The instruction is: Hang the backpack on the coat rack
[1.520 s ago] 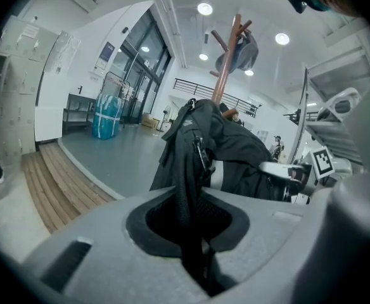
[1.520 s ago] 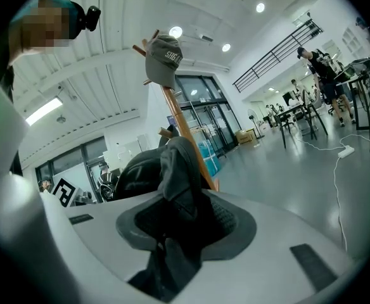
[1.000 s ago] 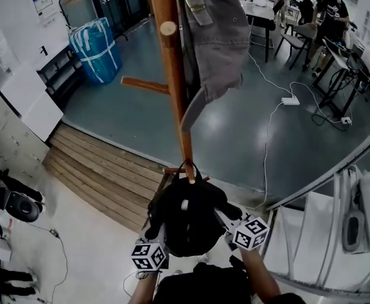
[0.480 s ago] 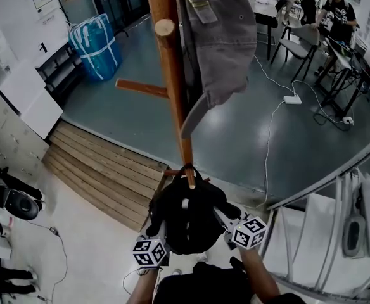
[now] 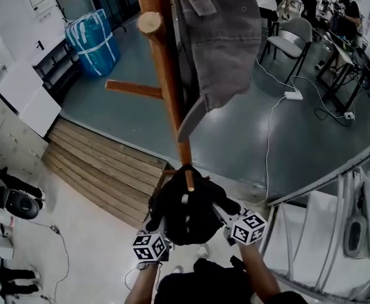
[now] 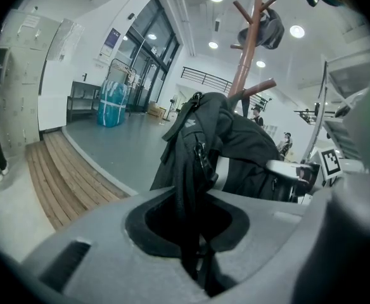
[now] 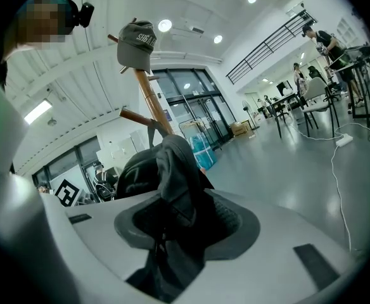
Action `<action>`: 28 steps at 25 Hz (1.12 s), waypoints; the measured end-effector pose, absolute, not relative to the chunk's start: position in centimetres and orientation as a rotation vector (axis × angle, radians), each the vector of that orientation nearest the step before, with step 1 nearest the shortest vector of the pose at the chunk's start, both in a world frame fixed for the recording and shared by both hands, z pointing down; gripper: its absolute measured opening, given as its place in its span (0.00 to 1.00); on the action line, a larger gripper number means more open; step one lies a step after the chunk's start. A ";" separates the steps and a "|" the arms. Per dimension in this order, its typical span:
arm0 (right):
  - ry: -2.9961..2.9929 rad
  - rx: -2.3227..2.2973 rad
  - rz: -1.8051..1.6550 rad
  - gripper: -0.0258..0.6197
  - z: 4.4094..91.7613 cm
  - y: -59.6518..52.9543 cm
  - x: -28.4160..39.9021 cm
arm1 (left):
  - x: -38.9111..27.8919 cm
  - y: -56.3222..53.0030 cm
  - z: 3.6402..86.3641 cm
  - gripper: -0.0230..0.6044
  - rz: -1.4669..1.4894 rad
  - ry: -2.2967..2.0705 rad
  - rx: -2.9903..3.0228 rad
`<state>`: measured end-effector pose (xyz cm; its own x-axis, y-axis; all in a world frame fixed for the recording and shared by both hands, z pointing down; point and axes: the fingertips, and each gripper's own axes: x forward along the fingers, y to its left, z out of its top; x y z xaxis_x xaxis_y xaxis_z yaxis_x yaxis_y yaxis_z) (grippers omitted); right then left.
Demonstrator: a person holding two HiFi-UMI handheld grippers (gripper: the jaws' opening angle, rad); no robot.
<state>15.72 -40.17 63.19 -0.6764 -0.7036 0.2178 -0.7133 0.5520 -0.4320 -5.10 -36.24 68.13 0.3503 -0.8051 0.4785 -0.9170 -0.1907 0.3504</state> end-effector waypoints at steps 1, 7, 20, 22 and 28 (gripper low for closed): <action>-2.748 1.256 0.782 0.27 63.3 -40.2 15.7 | -5.1 -36.3 68.2 0.12 0.255 -1.493 2.033; -2.730 1.267 0.787 0.29 63.8 -40.9 15.7 | -5.2 -37.0 69.0 0.12 0.270 -1.499 2.023; -2.750 1.315 0.857 0.35 63.7 -41.8 16.2 | -4.9 -37.5 69.4 0.13 0.252 -1.499 2.011; -2.741 1.320 0.854 0.38 63.6 -41.8 16.3 | -4.7 -37.3 69.5 0.15 0.261 -1.481 2.011; -2.728 1.386 0.796 0.40 62.5 -41.3 16.9 | -4.9 -36.3 68.4 0.24 0.279 -1.465 2.029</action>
<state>16.86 -41.32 62.50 -0.6153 -0.7616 0.2037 -0.7515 0.4886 -0.4432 -4.91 -36.28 68.40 0.3645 -0.7849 0.5011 -0.9141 -0.1989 0.3534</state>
